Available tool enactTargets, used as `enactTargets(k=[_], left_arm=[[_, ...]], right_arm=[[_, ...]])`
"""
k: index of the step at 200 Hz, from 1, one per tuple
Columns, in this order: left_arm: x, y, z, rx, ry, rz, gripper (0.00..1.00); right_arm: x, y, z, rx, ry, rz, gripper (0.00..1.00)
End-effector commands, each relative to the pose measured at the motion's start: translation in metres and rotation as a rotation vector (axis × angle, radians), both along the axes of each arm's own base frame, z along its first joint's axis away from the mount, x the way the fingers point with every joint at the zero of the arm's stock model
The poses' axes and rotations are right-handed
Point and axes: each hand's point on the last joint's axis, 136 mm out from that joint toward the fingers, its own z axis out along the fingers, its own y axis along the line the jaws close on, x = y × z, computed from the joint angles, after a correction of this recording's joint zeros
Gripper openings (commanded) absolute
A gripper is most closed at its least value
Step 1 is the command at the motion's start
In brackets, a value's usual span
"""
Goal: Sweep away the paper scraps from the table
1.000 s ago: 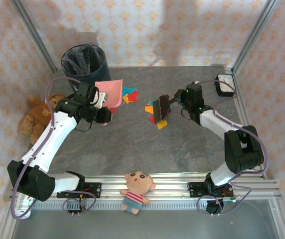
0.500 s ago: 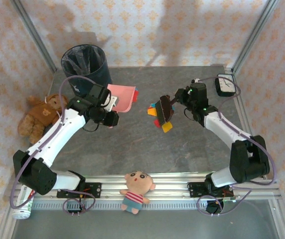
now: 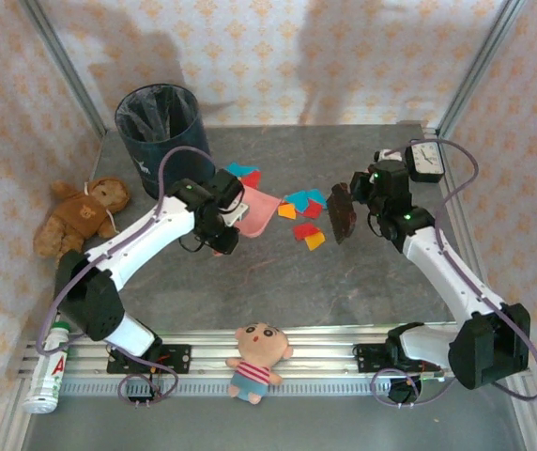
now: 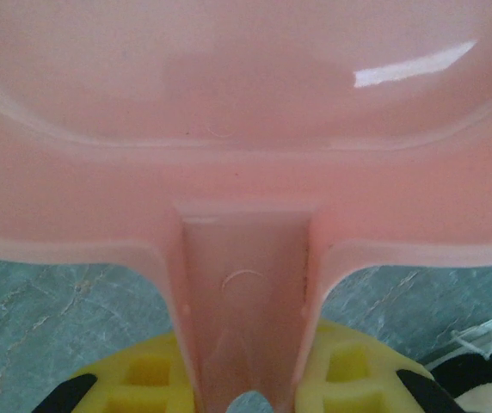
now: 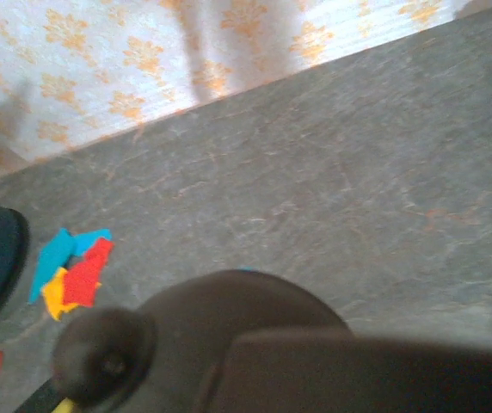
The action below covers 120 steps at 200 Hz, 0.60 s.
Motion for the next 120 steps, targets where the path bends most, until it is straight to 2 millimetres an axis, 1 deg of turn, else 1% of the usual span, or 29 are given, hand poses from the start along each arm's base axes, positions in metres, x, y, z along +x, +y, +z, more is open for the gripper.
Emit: enactTargets(k=[1, 21, 54, 74, 120], left_arm=[[-0.011, 0.005, -0.005, 0.102, 0.039, -0.080, 0.00], [-0.014, 0.006, -0.016, 0.179, 0.067, -0.110, 0.00], [-0.025, 0.002, -0.031, 0.252, 0.131, -0.177, 0.00], [-0.032, -0.002, -0.037, 0.267, 0.172, -0.209, 0.00], [-0.055, -0.022, -0.048, 0.234, 0.279, -0.294, 0.00]], right_arm=[[-0.008, -0.019, 0.017, -0.119, -0.035, -0.035, 0.00], [-0.012, -0.023, 0.011, -0.184, -0.013, -0.026, 0.00], [-0.015, -0.017, 0.004, -0.248, -0.007, 0.017, 0.00], [-0.017, -0.010, -0.004, -0.269, 0.011, 0.047, 0.00], [-0.018, 0.009, -0.017, -0.284, 0.039, 0.115, 0.00]])
